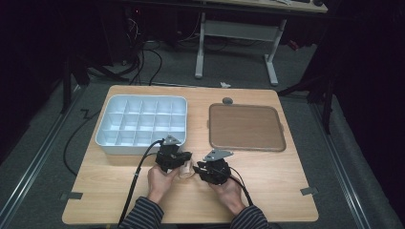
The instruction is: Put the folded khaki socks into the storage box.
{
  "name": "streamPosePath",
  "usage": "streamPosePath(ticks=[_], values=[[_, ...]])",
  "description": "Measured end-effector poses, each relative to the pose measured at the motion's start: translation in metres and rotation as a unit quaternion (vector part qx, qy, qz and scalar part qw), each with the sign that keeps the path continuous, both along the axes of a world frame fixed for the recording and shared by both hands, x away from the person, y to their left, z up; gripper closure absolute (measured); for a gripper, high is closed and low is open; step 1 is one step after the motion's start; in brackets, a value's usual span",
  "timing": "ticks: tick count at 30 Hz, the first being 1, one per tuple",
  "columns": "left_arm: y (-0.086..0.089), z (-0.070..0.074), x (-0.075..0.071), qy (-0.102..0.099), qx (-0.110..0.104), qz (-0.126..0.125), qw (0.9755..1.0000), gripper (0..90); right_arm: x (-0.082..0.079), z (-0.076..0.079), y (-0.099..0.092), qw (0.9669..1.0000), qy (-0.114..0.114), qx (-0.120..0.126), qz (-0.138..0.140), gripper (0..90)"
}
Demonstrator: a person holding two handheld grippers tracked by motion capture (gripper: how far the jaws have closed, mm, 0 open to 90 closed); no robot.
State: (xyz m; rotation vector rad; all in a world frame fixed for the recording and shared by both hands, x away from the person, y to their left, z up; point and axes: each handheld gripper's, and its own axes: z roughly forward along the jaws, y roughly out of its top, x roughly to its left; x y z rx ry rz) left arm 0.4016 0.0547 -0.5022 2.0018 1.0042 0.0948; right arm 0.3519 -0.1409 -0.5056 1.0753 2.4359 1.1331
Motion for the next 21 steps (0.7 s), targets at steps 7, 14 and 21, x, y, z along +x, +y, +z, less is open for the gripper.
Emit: streamPosePath(ticks=[7, 14, 21], values=[[-0.003, -0.004, 0.001, 0.000, 0.007, 0.000, 1.0000, 84.7, -0.009, 0.006, 0.000, 0.9998, -0.010, 0.003, 0.014, 68.9], [-0.006, -0.006, 0.000, 0.001, 0.012, -0.001, 0.9999, 84.6, -0.012, 0.007, 0.004, 0.9995, -0.014, 0.010, 0.028, 64.3], [-0.008, -0.008, 0.000, 0.002, 0.012, -0.004, 0.9999, 84.6, -0.009, 0.002, 0.011, 0.9990, -0.001, 0.009, 0.043, 68.0]])
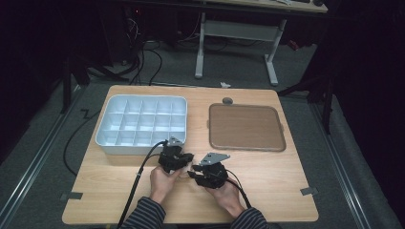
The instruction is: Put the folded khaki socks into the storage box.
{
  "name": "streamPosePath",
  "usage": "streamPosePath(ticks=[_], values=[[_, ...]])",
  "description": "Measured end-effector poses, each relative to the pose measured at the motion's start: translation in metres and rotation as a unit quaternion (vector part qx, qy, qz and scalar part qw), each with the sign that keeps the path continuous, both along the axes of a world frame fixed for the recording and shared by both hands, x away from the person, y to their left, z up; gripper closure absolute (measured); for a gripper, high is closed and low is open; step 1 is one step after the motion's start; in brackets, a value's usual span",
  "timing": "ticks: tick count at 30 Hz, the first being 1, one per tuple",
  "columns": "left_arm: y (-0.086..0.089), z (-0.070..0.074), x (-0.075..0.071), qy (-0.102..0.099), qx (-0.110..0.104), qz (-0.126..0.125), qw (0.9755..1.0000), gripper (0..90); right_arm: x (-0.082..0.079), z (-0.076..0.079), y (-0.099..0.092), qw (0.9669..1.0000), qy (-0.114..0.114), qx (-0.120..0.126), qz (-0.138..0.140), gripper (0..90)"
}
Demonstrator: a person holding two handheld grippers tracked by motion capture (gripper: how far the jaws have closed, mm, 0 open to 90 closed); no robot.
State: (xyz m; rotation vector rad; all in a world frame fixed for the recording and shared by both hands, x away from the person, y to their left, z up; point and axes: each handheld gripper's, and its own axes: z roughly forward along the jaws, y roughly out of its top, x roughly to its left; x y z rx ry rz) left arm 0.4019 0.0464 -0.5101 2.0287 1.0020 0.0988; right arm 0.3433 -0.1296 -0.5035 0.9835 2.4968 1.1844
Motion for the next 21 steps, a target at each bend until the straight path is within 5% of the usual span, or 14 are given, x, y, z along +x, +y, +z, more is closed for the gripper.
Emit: streamPosePath(ticks=[8, 21], values=[[-0.001, -0.001, -0.001, -0.001, 0.002, -0.002, 1.0000, 84.6, 0.002, -0.007, 0.004, 0.9998, 0.001, -0.019, 0.006, 84.3], [0.002, -0.005, 0.001, -0.004, 0.005, -0.002, 1.0000, 84.7, 0.001, -0.022, -0.003, 0.9989, 0.015, -0.045, 0.008, 88.1]])
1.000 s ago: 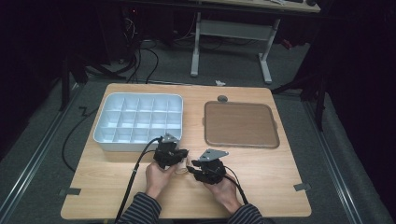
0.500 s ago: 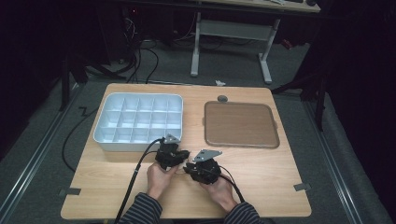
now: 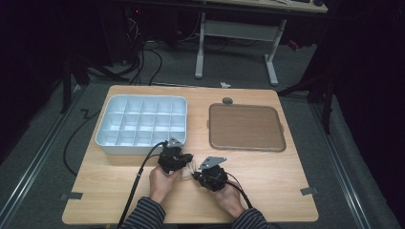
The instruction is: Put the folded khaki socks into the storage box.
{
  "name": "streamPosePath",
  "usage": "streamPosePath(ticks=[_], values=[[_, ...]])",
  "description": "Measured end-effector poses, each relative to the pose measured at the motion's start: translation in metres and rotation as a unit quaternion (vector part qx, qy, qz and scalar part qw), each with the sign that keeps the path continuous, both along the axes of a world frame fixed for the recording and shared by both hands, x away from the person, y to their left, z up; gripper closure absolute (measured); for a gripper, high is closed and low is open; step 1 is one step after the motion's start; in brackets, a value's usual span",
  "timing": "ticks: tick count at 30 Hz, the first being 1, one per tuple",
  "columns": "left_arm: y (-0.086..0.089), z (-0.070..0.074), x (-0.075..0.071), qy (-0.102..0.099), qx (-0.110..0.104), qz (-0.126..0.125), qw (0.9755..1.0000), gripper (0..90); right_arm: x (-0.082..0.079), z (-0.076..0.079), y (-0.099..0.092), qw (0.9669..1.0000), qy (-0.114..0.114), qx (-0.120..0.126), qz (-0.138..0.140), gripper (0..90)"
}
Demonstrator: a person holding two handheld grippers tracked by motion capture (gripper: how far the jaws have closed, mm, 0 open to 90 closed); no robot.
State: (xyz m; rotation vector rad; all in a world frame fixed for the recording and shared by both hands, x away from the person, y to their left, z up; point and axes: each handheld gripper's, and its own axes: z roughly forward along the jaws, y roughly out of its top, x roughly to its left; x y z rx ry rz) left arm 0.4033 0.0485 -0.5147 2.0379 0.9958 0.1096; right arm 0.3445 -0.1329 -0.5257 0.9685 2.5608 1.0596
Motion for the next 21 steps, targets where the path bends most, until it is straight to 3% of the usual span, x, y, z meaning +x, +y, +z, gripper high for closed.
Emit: streamPosePath(ticks=[4, 10, 16, 19, 21], values=[[-0.001, 0.002, -0.002, 0.000, 0.004, 0.005, 1.0000, 83.7, 0.000, -0.001, 0.000, 1.0000, 0.001, 0.003, -0.002, 88.1], [0.007, 0.012, -0.013, -0.001, -0.007, 0.014, 0.9999, 72.0, 0.001, -0.001, -0.001, 0.9998, 0.009, 0.015, -0.007, 88.0], [0.015, 0.017, -0.033, -0.010, 0.014, 0.027, 0.9995, 63.8, 0.002, -0.003, 0.000, 0.9996, 0.011, 0.024, -0.011, 87.8], [0.014, 0.011, -0.037, -0.005, 0.037, 0.041, 0.9985, 61.0, 0.002, -0.003, 0.000, 0.9995, 0.013, 0.027, -0.012, 87.8], [0.014, 0.004, -0.038, 0.002, 0.035, 0.048, 0.9982, 60.8, 0.002, -0.003, 0.000, 0.9995, 0.013, 0.027, -0.011, 87.7]])
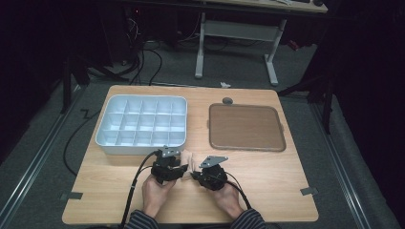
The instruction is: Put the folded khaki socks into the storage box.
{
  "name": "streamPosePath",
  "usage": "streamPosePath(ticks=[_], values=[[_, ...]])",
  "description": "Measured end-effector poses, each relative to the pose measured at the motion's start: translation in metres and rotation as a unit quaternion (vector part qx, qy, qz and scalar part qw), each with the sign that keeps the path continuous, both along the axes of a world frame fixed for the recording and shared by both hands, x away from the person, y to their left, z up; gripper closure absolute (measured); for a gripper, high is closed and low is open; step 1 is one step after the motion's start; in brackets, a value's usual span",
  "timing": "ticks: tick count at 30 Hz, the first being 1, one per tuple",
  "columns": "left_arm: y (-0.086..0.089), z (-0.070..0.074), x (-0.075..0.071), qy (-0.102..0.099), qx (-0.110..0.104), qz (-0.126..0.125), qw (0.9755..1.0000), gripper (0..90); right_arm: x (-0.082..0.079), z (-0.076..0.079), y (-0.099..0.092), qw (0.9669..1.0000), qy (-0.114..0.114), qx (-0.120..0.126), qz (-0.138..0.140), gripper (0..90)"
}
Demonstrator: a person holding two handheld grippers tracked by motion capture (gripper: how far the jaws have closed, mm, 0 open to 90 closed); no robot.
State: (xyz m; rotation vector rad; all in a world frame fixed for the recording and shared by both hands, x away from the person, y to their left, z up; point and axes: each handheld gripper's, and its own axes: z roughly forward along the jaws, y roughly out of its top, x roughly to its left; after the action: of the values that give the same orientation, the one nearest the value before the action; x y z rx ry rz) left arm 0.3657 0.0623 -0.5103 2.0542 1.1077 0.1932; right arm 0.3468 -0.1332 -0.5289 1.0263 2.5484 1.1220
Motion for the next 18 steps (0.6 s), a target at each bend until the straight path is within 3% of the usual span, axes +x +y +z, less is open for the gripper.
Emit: streamPosePath(ticks=[3, 6, 10, 15, 18], values=[[-0.0009, -0.0029, 0.0004, 0.001, 0.004, 0.004, 1.0000, 61.1, 0.0000, 0.0000, 0.0000, 1.0000, -0.003, -0.001, 0.002, 87.6], [-0.0012, -0.0056, 0.0040, 0.017, 0.004, 0.007, 0.9998, 60.5, 0.0000, -0.0002, 0.0003, 1.0000, -0.004, -0.001, 0.003, 87.5], [-0.0042, -0.0055, 0.0028, 0.008, 0.015, 0.007, 0.9998, 60.1, -0.0006, -0.0001, 0.0007, 0.9999, -0.009, -0.006, 0.003, 87.4], [-0.0014, -0.0049, 0.0059, 0.019, 0.003, 0.012, 0.9998, 56.4, -0.0009, -0.0001, 0.0006, 0.9999, -0.011, -0.006, 0.003, 86.7], [0.0015, -0.0026, 0.0082, 0.020, -0.005, 0.018, 0.9996, 49.2, -0.0011, 0.0006, -0.0005, 0.9999, -0.011, 0.000, -0.002, 85.5]])
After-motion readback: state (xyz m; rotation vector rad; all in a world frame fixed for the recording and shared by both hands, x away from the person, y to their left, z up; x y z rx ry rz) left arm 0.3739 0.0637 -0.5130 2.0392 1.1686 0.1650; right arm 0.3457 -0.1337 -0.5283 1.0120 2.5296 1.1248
